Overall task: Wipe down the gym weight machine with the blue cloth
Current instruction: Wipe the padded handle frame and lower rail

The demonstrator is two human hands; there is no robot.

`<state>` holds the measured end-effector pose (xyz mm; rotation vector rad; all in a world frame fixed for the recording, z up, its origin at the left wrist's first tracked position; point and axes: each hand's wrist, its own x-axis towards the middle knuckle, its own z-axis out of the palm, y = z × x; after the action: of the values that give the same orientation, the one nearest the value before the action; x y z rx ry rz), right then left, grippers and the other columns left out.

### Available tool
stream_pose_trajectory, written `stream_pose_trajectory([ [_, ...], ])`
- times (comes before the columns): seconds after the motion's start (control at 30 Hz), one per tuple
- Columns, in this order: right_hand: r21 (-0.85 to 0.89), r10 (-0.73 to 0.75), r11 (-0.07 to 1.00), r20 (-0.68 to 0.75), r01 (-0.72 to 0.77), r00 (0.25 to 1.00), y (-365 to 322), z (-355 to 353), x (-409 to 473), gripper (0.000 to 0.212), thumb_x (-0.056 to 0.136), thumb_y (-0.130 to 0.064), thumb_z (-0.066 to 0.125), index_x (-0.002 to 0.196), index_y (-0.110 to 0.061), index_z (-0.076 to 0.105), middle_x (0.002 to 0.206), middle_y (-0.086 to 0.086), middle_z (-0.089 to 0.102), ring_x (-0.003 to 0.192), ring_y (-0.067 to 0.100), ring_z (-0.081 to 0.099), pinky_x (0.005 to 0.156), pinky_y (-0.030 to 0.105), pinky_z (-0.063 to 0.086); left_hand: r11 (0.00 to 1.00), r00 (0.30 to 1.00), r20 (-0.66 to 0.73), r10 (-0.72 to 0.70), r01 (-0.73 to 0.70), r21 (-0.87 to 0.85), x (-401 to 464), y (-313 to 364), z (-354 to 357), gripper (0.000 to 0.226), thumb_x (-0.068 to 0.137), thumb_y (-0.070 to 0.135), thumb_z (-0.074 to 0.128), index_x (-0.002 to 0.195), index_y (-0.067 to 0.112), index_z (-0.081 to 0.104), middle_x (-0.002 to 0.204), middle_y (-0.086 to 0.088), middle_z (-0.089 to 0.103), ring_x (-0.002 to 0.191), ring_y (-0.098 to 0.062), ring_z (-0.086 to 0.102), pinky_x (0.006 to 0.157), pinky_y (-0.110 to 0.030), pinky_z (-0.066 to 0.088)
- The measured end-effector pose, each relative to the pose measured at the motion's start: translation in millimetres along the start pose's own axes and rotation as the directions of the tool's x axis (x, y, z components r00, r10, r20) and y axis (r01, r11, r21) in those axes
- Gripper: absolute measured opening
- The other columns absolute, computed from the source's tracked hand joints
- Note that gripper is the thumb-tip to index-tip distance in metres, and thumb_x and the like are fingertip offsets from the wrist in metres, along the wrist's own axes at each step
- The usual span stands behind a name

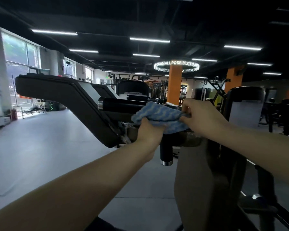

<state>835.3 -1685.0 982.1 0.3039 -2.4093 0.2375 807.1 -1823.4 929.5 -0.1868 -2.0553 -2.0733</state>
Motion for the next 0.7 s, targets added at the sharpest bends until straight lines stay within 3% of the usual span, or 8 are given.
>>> stream_pose_trajectory([
  [0.07,-0.024,0.048,0.999,0.002,-0.048,0.999,16.1,0.0,-0.3,0.012,0.088,-0.017,0.059,0.088,-0.017,0.048,0.087,0.003,0.06,0.075,0.018,0.051,0.062,0.028,0.039,0.995,0.998,0.064,-0.022,0.028,-0.094,-2.5,-2.3,4.0,0.047,0.092,0.016,0.056,0.134,0.007,0.036,0.126,-0.011,0.054,0.105,-0.022,0.057,0.076,-0.03,0.052],
  [0.23,-0.014,0.165,0.986,0.005,-0.165,0.986,26.2,9.6,1.0,0.017,0.089,-0.031,0.061,0.098,-0.021,0.049,0.098,-0.001,0.061,0.085,0.019,0.057,0.066,0.031,0.044,0.987,0.997,-0.047,-0.056,0.048,-0.153,3.8,-0.3,11.6,0.024,0.095,0.019,0.053,0.114,0.007,0.046,0.119,-0.014,0.058,0.107,-0.028,0.059,0.092,-0.042,0.05],
  [0.33,0.218,0.207,0.951,0.079,-0.22,0.975,14.4,23.6,6.2,0.015,0.088,-0.027,0.063,0.095,-0.014,0.06,0.095,-0.001,0.064,0.087,0.017,0.06,0.073,0.031,0.047,0.983,0.989,-0.119,-0.091,0.07,-0.167,9.6,2.1,11.4,0.021,0.093,0.026,0.057,0.1,0.007,0.053,0.109,-0.014,0.063,0.101,-0.03,0.062,0.09,-0.043,0.051],
  [0.43,0.628,0.326,0.644,0.291,-0.437,0.899,-0.1,32.5,8.1,0.013,0.085,-0.019,0.06,0.09,-0.008,0.065,0.089,0.009,0.068,0.084,0.022,0.066,0.082,0.037,0.055,0.98,0.981,-0.164,-0.099,0.067,-0.19,13.9,2.9,10.4,0.027,0.088,0.027,0.063,0.097,0.002,0.057,0.106,-0.014,0.065,0.097,-0.03,0.064,0.088,-0.044,0.053],
  [0.5,0.757,0.353,0.385,0.408,-0.528,0.842,-10.7,35.3,8.0,0.024,0.087,-0.028,0.059,0.1,-0.009,0.061,0.097,0.008,0.065,0.09,0.02,0.063,0.08,0.033,0.053,0.977,0.982,-0.18,-0.065,0.026,-0.211,13.7,3.2,15.1,0.037,0.087,0.025,0.065,0.114,0.002,0.052,0.113,-0.014,0.063,0.1,-0.029,0.063,0.089,-0.045,0.052],
  [0.53,0.77,0.377,0.344,0.411,-0.537,0.83,-13.6,38.7,9.4,0.034,0.086,-0.035,0.06,0.107,-0.008,0.058,0.103,0.007,0.064,0.096,0.02,0.062,0.082,0.034,0.053,0.977,0.982,-0.183,-0.042,0.002,-0.214,13.8,2.3,18.6,0.038,0.088,0.024,0.063,0.117,0.004,0.05,0.114,-0.012,0.063,0.101,-0.028,0.063,0.09,-0.045,0.052],
  [0.6,0.743,0.419,0.467,0.293,-0.48,0.859,-15.9,51.4,9.2,0.04,0.086,-0.043,0.062,0.105,-0.008,0.06,0.101,0.008,0.065,0.096,0.022,0.062,0.085,0.037,0.052,0.984,0.985,-0.172,-0.013,-0.019,-0.178,11.4,-3.1,24.5,0.029,0.092,0.025,0.058,0.112,0.006,0.051,0.105,-0.01,0.063,0.098,-0.026,0.062,0.089,-0.04,0.052],
  [0.7,0.688,0.411,0.63,0.099,-0.361,0.906,-13.1,66.4,1.9,0.031,0.085,-0.042,0.064,0.076,-0.013,0.061,0.077,0.006,0.064,0.078,0.02,0.062,0.068,0.028,0.048,0.993,0.977,-0.191,0.098,-0.11,-0.053,13.1,-13.1,25.7,0.017,0.093,0.026,0.056,0.087,0.01,0.053,0.082,-0.003,0.059,0.083,-0.019,0.059,0.075,-0.03,0.051],
])
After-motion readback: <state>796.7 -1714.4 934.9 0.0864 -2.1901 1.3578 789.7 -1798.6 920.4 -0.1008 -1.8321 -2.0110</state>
